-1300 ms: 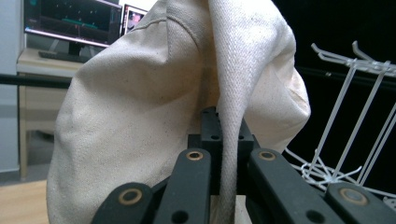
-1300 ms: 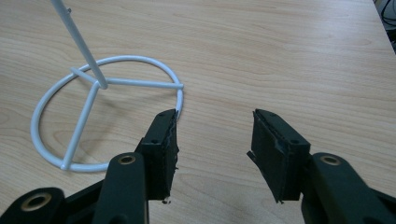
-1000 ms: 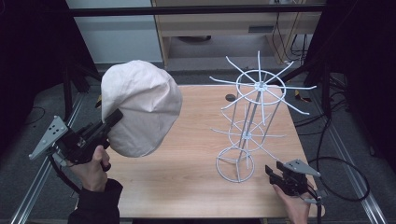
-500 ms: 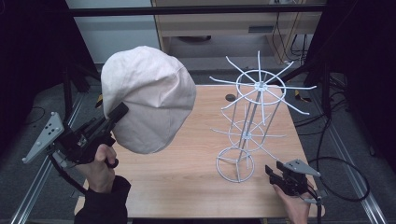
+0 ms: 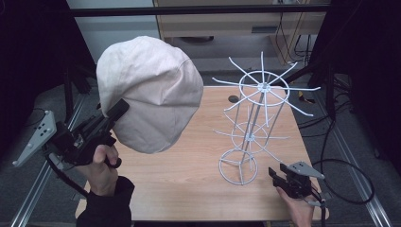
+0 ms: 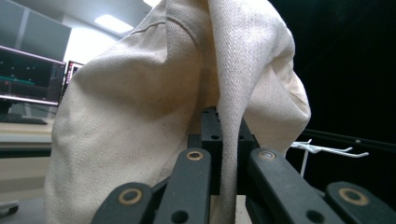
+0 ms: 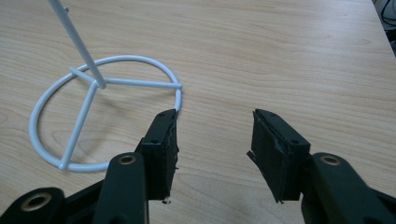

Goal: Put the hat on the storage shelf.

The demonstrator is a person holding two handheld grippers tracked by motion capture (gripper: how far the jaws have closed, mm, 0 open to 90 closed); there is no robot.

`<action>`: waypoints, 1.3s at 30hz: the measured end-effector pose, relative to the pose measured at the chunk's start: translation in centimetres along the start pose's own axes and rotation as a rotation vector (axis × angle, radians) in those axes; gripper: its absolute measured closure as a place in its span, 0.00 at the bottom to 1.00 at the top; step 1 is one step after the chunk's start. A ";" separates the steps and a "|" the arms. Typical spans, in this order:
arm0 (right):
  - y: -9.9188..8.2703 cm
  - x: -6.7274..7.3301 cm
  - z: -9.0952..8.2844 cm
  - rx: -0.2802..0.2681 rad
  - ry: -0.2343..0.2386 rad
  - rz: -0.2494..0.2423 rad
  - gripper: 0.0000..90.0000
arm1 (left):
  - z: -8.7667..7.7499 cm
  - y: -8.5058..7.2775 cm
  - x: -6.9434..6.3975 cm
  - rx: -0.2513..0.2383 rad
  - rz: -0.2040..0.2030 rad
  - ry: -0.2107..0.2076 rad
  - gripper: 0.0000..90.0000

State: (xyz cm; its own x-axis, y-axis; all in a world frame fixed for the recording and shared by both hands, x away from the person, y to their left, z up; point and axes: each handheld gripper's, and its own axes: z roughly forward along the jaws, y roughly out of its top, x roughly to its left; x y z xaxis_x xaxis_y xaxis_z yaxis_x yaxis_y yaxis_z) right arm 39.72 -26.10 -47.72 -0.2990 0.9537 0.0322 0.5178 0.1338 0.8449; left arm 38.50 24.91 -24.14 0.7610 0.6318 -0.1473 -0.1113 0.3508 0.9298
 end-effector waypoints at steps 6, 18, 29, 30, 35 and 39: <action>0.0 0.0 0.0 0.001 0.001 0.001 0.56 | 0.4 0.4 -0.6 -0.011 -0.001 -0.025 0.98; 0.0 0.0 0.0 0.003 0.000 0.003 0.56 | 1.7 0.7 -2.3 -0.035 -0.017 -0.091 0.98; 0.0 0.0 0.0 0.003 0.000 0.004 0.56 | 3.1 -0.1 -3.5 -0.025 -0.030 -0.135 0.98; 0.0 0.0 0.0 0.002 0.000 0.003 0.56 | 3.2 -0.1 -3.6 -0.026 -0.033 -0.139 0.98; 0.0 0.0 0.0 0.005 0.001 0.007 0.56 | 3.8 -0.3 -4.0 -0.024 -0.042 -0.155 0.98; 0.0 -0.1 0.0 0.004 0.000 0.004 0.57 | 3.9 -0.2 -4.4 -0.031 -0.047 -0.168 0.98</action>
State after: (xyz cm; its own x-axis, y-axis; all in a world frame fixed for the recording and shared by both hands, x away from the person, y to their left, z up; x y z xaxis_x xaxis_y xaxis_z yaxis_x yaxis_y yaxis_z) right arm 39.70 -26.17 -47.72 -0.2971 0.9542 0.0357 0.5224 0.1311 0.8426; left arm 37.64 19.34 -22.38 0.8616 0.4909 -0.1291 -0.0912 0.3998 0.9120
